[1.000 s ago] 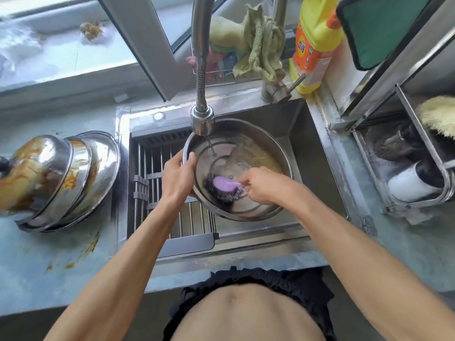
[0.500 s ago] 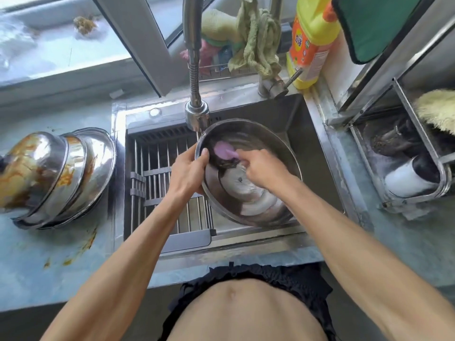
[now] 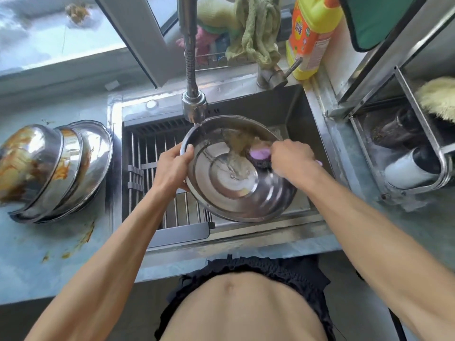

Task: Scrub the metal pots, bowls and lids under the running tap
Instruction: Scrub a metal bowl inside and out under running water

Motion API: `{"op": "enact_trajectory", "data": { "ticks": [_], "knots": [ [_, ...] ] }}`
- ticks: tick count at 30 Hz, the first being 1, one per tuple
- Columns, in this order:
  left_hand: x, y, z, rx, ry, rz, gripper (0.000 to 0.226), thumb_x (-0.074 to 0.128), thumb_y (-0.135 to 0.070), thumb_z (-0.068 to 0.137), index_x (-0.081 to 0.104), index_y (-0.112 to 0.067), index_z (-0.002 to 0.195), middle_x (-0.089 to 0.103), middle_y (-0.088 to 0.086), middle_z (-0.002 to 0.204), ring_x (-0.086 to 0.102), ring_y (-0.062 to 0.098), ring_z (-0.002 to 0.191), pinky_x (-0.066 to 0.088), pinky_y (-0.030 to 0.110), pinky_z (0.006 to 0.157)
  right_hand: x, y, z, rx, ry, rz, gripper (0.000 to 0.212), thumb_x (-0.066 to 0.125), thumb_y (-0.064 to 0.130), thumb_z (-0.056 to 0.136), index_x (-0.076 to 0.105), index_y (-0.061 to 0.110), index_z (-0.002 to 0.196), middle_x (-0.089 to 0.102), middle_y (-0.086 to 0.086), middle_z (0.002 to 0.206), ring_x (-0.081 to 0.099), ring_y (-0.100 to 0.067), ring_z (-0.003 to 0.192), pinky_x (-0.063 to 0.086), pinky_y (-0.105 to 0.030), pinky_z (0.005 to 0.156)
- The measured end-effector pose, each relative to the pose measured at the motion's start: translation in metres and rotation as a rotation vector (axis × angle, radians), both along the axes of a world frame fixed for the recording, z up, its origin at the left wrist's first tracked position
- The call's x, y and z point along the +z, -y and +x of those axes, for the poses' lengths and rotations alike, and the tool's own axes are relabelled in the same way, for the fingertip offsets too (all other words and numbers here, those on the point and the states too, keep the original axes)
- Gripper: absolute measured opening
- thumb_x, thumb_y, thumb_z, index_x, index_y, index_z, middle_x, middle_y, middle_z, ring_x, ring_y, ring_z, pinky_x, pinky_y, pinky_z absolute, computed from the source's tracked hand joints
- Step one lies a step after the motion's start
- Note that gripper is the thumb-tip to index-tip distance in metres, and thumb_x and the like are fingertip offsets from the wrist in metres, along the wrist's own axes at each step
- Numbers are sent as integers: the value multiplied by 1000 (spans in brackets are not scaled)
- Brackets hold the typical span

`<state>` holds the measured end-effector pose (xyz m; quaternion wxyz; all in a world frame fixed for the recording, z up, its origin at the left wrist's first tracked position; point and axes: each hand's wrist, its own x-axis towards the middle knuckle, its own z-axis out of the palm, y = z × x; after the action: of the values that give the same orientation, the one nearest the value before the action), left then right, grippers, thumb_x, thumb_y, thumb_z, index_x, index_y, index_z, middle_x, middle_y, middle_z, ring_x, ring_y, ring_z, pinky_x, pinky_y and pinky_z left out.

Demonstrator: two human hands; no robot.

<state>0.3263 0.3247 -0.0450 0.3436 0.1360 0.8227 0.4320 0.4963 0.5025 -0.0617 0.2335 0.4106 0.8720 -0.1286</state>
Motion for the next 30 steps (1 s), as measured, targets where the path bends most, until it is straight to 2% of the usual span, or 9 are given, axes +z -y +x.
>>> {"op": "enact_trajectory", "data": {
  "ticks": [3, 6, 8, 11, 15, 21, 23, 26, 30],
  "knots": [
    [1, -8, 7, -30, 24, -15, 22, 50, -30, 107, 72, -30, 101, 70, 6, 77, 70, 20, 55, 58, 39, 44, -4, 9, -20, 98, -126, 53, 49, 41, 4, 93, 55, 20, 137, 63, -14, 125, 62, -36, 113, 43, -37, 78],
    [0, -14, 8, -69, 8, -89, 24, 51, -33, 104, 72, -22, 107, 72, 7, 85, 74, 28, 66, 61, 52, 51, -10, 12, -33, 302, -266, 0, 58, 39, 15, 99, 40, 52, 143, 60, -7, 115, 63, -36, 105, 38, -38, 73],
    [1, -15, 4, -91, 10, -116, 25, 51, -34, 104, 70, -21, 111, 73, 8, 89, 75, 33, 70, 61, 57, 53, -7, 10, -37, 458, -329, 11, 55, 41, 24, 102, 35, 63, 139, 52, 2, 98, 62, -30, 98, 35, -35, 68],
    [5, -12, -4, -136, 31, -160, 23, 54, -35, 103, 68, -22, 116, 73, 10, 97, 75, 32, 64, 61, 53, 51, 9, 9, -46, 727, -320, 58, 57, 44, 18, 100, 38, 56, 142, 48, 7, 93, 56, -20, 98, 35, -36, 77],
    [13, -11, -11, -211, 30, -211, 19, 60, -29, 100, 70, -27, 116, 74, 8, 96, 74, 29, 68, 62, 49, 52, 25, 0, -62, 935, -296, 345, 39, 40, 23, 100, 54, 33, 135, 60, -2, 118, 53, -25, 108, 34, -39, 87],
    [29, -18, -21, -259, -159, -176, 28, 56, -18, 93, 72, -38, 106, 76, 7, 90, 75, 31, 66, 63, 49, 56, 18, -12, -64, 647, -34, 470, 29, 44, 26, 101, 61, 16, 122, 63, -8, 118, 59, -32, 108, 38, -41, 87],
    [31, -20, -21, -264, -251, -153, 29, 56, -24, 94, 68, -45, 110, 75, -2, 95, 74, 26, 77, 64, 45, 68, 17, -15, -59, 529, 82, 382, 27, 45, 22, 101, 63, 19, 120, 64, -6, 121, 61, -29, 110, 39, -37, 88],
    [26, -24, -13, -167, -370, -99, 30, 53, -33, 101, 65, -37, 129, 72, -3, 110, 67, 19, 98, 51, 31, 85, 13, -12, -45, 348, 171, 172, 33, 45, 23, 98, 63, 16, 125, 63, -7, 126, 63, -29, 112, 46, -34, 91],
    [13, -29, 0, -66, -474, -93, 34, 45, -38, 107, 61, -30, 136, 71, 8, 124, 64, 32, 114, 45, 36, 91, 16, 7, -29, 251, 225, -138, 39, 48, 28, 97, 59, 0, 122, 62, -17, 121, 63, -34, 104, 47, -36, 80]
  ]
}}
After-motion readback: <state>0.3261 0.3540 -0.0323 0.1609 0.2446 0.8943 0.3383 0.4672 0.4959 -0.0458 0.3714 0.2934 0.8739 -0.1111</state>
